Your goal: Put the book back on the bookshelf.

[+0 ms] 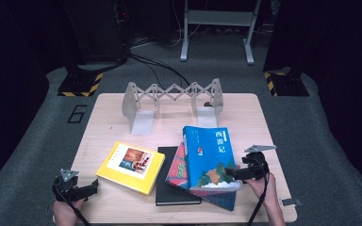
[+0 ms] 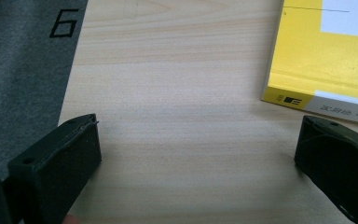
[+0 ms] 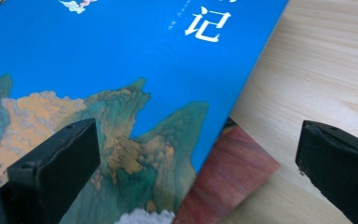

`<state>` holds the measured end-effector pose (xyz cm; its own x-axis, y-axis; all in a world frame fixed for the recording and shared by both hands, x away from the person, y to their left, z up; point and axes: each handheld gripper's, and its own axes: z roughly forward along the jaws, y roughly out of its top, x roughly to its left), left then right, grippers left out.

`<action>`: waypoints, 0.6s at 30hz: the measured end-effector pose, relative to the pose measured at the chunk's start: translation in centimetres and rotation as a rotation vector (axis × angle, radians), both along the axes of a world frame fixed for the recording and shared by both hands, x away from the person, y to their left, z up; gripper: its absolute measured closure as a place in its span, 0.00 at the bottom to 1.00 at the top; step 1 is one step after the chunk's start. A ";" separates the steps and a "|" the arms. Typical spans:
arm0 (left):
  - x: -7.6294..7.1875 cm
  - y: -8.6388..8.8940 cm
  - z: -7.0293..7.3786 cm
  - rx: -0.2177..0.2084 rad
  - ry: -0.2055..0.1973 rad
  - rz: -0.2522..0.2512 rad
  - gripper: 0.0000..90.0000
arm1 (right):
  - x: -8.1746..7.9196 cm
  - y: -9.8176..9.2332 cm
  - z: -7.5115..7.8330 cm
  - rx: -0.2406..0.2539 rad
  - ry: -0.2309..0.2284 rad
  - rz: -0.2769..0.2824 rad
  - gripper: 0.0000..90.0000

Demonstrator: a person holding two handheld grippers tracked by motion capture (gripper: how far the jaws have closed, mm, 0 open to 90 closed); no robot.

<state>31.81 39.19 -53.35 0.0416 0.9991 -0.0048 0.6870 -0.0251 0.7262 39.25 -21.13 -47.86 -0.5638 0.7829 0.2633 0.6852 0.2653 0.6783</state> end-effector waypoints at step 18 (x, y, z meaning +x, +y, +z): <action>0.0 0.0 0.0 0.002 -0.001 0.000 0.00 | 2.0 1.8 -0.6 0.070 0.078 0.059 0.03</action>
